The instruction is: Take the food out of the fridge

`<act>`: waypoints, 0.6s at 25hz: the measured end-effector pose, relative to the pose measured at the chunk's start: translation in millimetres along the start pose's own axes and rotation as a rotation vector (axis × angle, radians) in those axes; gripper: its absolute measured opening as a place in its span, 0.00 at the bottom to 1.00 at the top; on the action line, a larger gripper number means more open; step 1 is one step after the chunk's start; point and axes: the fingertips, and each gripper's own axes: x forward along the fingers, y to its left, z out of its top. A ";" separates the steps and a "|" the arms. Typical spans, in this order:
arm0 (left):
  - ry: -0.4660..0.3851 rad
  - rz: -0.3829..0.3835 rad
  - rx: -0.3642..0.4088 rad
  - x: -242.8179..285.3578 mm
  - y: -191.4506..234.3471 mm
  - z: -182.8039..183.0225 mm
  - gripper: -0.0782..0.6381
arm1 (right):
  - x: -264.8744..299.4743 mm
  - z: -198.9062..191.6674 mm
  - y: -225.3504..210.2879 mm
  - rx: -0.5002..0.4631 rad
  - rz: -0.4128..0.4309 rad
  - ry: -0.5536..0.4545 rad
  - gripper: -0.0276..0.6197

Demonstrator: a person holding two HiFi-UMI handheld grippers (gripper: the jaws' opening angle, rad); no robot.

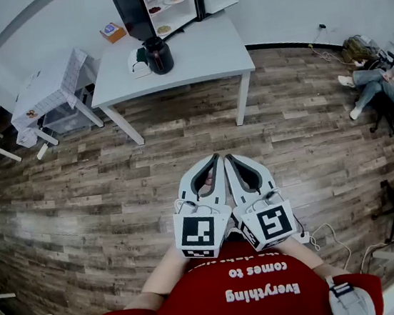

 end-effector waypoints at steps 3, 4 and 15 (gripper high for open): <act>-0.001 -0.001 0.002 4.6 -9.0 1.0 0.11 | -5.6 0.7 -8.5 0.000 -0.001 0.000 0.06; -0.002 0.000 0.002 5.5 -12.1 1.2 0.11 | -7.8 0.9 -10.8 -0.001 0.000 -0.001 0.06; 0.013 0.034 0.019 7.2 -40.5 -8.4 0.11 | -31.8 -8.5 -26.2 0.028 0.032 -0.007 0.06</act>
